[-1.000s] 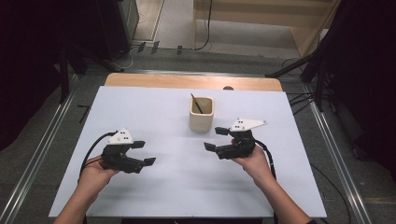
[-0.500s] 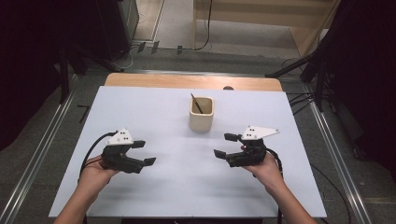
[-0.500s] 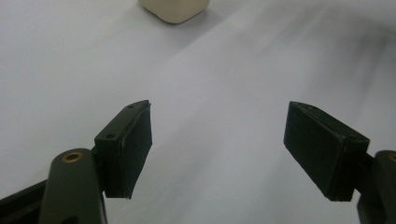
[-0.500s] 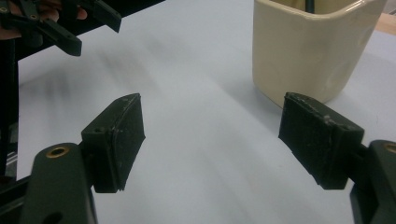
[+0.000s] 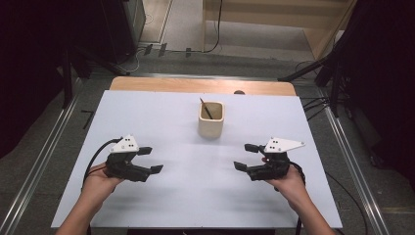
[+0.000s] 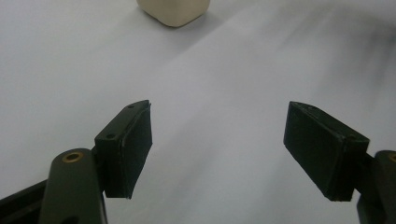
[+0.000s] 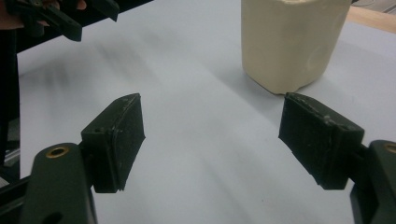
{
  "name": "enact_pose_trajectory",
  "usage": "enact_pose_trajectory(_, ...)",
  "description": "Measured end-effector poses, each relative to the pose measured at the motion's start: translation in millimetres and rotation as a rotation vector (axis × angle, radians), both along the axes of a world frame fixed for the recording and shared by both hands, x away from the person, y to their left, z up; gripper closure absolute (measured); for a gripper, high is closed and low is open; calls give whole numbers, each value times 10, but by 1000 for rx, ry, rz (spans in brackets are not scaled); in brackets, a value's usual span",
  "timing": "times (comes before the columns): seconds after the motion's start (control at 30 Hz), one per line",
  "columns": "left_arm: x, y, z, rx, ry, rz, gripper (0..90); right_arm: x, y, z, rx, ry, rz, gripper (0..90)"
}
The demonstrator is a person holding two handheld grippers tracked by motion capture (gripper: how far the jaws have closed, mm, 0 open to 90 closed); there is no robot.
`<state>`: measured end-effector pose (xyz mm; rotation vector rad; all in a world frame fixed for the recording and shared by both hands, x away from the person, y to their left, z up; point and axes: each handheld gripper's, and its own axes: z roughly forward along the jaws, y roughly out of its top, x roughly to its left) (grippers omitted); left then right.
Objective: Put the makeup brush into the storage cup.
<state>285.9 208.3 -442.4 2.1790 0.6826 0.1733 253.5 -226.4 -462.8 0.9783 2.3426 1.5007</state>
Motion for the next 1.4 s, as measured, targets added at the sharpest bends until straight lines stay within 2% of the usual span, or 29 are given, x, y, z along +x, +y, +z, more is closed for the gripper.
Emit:
enact_pose_trajectory(0.2, -15, -7, -5, -3, -13, -7, 243, -27, -67, -2, -9, -6, -8, 228)
enact_pose_trajectory(0.6, -9, -5, -25, -2, -13, -17, 244, -53, -149, -22, -21, -10, -17, 228)
enact_pose_trajectory(1.4, 16, 18, -44, -3, -2, -7, 244, -34, -152, -44, -41, 0, -10, 227)
